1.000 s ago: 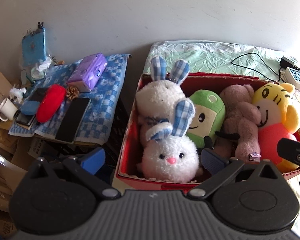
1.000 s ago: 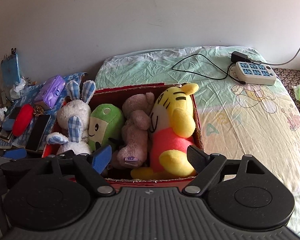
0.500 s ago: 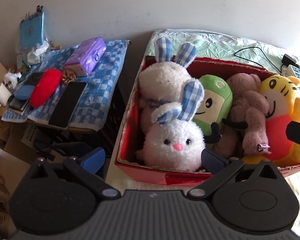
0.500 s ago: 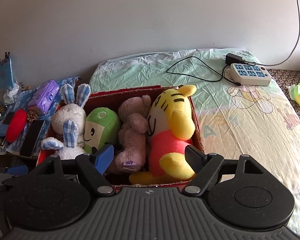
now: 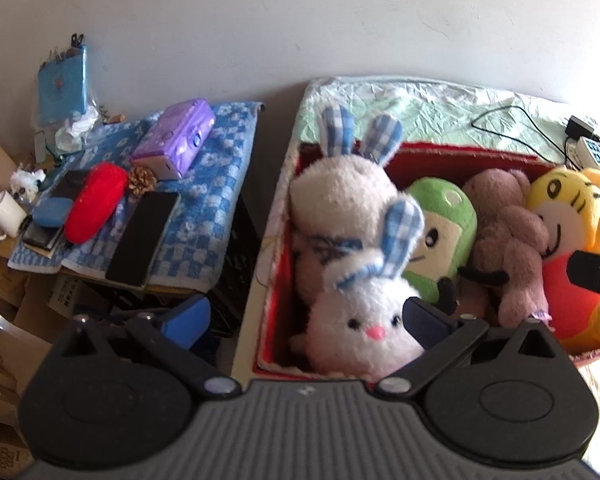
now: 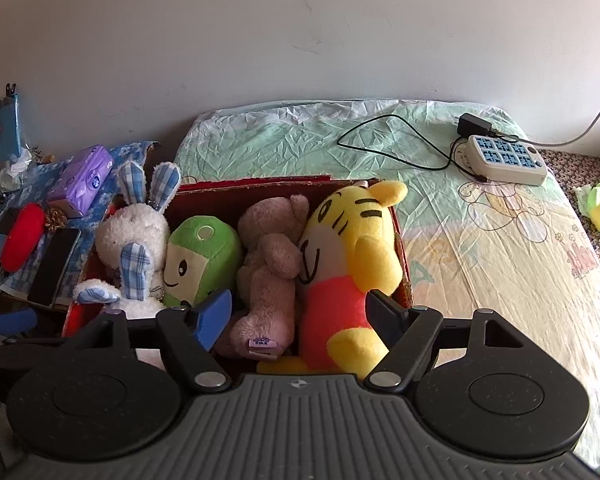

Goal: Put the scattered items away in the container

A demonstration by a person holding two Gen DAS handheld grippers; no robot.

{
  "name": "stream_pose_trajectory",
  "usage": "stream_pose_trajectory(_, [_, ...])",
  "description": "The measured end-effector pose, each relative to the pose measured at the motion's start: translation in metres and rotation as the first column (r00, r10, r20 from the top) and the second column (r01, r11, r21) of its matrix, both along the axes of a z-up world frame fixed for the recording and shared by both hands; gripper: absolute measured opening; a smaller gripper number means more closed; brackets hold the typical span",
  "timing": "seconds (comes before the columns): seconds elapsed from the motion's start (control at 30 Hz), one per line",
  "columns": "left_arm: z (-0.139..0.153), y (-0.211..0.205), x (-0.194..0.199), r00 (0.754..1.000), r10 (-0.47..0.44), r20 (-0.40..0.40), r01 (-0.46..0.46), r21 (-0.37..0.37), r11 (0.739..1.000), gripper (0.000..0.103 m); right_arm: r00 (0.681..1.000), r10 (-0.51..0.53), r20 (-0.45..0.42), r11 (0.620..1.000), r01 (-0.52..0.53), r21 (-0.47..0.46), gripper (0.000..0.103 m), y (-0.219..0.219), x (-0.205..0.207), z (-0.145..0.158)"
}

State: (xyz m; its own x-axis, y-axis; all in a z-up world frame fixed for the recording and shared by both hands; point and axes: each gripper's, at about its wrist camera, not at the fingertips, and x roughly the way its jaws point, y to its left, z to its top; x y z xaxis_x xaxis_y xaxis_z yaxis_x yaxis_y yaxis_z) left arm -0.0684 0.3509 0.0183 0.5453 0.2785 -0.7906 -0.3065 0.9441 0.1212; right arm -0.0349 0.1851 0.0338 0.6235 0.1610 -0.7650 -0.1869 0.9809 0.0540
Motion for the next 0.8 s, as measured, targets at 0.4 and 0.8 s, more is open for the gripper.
stream_pose_trajectory(0.4, [0.008,0.003,0.020,0.999,-0.033,-0.003,0.033,-0.024,0.999,0.102,1.000,0.010,0.025,1.000,-0.009,-0.020,0.074,0.007,0.011,0.002])
stream_pose_trajectory(0.8, [0.013,-0.019,0.034,0.997,-0.080,-0.024,0.080,0.007,0.997,0.102,0.998,0.010,-0.056,1.000,-0.008,0.023,0.072,-0.002,0.030,-0.002])
